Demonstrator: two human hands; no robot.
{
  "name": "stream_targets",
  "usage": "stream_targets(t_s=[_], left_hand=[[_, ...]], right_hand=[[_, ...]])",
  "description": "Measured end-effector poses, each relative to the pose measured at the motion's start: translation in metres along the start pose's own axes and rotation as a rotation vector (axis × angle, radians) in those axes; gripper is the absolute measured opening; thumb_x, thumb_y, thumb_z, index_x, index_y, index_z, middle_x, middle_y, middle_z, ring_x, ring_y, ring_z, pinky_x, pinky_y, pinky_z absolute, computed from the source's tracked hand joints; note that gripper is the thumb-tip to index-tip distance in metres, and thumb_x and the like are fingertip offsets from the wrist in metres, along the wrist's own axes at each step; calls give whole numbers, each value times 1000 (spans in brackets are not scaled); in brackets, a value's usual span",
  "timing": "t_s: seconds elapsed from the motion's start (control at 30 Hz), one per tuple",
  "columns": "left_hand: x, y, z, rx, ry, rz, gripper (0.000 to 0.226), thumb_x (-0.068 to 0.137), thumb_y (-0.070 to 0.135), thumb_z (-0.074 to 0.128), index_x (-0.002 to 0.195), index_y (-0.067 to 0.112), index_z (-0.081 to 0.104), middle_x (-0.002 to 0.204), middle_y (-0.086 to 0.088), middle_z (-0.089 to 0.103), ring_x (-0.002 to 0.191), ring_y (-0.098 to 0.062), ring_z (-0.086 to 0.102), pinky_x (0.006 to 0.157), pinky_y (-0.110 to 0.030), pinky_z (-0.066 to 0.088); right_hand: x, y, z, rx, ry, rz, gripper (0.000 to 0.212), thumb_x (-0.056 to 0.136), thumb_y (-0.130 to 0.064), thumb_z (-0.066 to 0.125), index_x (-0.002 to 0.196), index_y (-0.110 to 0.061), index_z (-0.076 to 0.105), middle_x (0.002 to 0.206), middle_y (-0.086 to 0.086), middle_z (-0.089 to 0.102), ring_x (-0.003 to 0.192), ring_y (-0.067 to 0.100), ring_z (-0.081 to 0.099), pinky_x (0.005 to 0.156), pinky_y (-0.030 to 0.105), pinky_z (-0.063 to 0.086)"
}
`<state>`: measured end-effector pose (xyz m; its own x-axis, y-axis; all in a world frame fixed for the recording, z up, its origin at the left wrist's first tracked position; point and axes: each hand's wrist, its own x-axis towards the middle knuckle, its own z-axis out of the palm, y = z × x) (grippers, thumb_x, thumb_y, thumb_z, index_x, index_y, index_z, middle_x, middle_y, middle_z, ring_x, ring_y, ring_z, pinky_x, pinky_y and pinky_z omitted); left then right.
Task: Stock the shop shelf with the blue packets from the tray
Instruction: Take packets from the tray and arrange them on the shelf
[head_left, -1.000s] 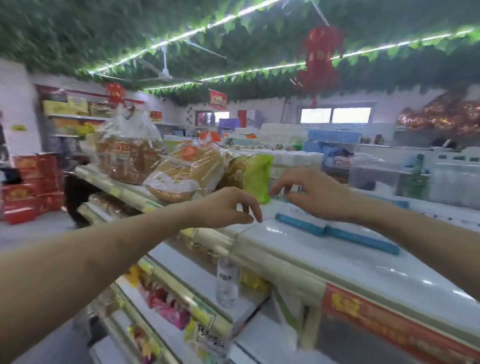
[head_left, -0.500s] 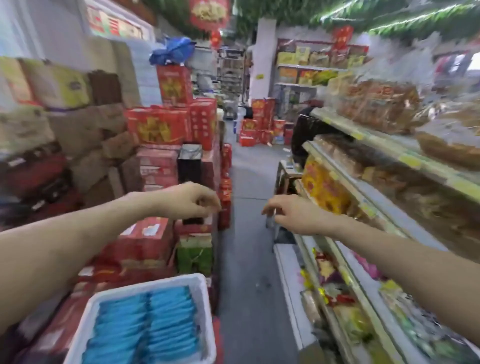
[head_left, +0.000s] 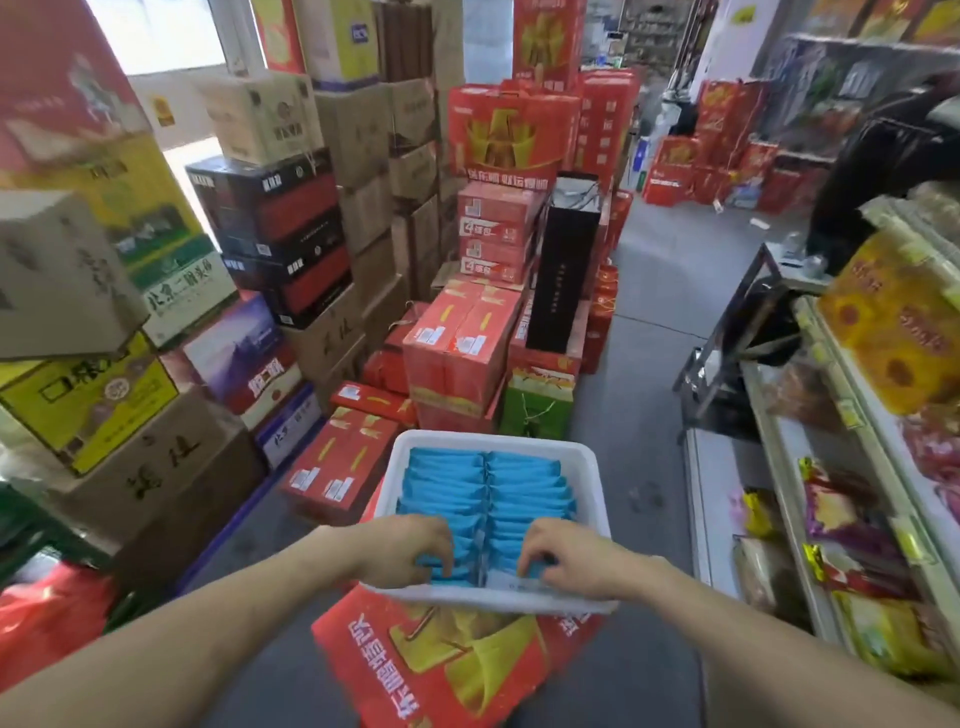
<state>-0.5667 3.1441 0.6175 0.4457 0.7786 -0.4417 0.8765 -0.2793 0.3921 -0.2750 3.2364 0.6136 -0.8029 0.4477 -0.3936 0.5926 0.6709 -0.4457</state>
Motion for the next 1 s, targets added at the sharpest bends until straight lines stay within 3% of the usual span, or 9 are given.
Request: stream_targets(t_s=[0.13, 0.27, 0.47, 0.57, 0.73, 0.9, 1.0], left_hand=[[0, -3, 11, 2, 69, 107, 29, 92, 13, 55, 114, 25, 70, 122, 5, 56, 113, -14, 55, 98, -33, 45], [5, -9, 9, 15, 52, 144, 27, 91, 12, 58, 109, 26, 73, 120, 9, 61, 110, -13, 57, 96, -38, 49], [14, -10, 5, 161, -67, 209, 38, 98, 13, 60, 133, 27, 66, 146, 4, 53, 129, -20, 50, 108, -38, 43], [15, -11, 1, 227, -73, 212, 45, 98, 16, 60, 140, 32, 54, 142, 5, 54, 125, -22, 50, 103, -41, 45], [21, -11, 10, 331, 23, 251, 41, 91, 14, 59, 126, 30, 44, 122, 2, 55, 106, -24, 54, 83, -47, 52], [25, -14, 14, 352, 104, 305, 30, 94, 18, 54, 121, 27, 46, 120, 1, 53, 102, -22, 52, 88, -44, 51], [24, -19, 19, 423, 274, 377, 21, 98, 21, 51, 119, 21, 49, 124, -3, 47, 103, -23, 51, 89, -38, 49]], right_hand=[[0, 4, 9, -35, -4, -11, 32, 89, -12, 59, 109, -32, 75, 104, -15, 53, 97, 3, 53, 94, 24, 45], [0, 5, 15, -61, -72, 45, 37, 90, -11, 55, 114, -31, 75, 118, -15, 67, 106, 4, 58, 98, 24, 47], [6, -4, 14, -156, -186, 67, 58, 86, -3, 41, 126, -34, 69, 127, -13, 68, 108, 15, 59, 97, 34, 49], [6, -8, 13, -150, -122, 59, 56, 85, -1, 44, 125, -30, 72, 127, -12, 68, 111, 15, 60, 99, 33, 48], [-11, -9, 9, -130, 45, 75, 38, 95, -12, 57, 125, -31, 71, 127, -13, 67, 115, 9, 59, 102, 27, 45], [-31, -3, 0, -100, 153, 117, 36, 95, -16, 60, 124, -33, 72, 120, -14, 67, 110, 6, 60, 98, 23, 46], [-40, -1, -4, -75, 209, 146, 35, 96, -18, 59, 124, -33, 72, 120, -15, 67, 108, 5, 60, 95, 22, 44]])
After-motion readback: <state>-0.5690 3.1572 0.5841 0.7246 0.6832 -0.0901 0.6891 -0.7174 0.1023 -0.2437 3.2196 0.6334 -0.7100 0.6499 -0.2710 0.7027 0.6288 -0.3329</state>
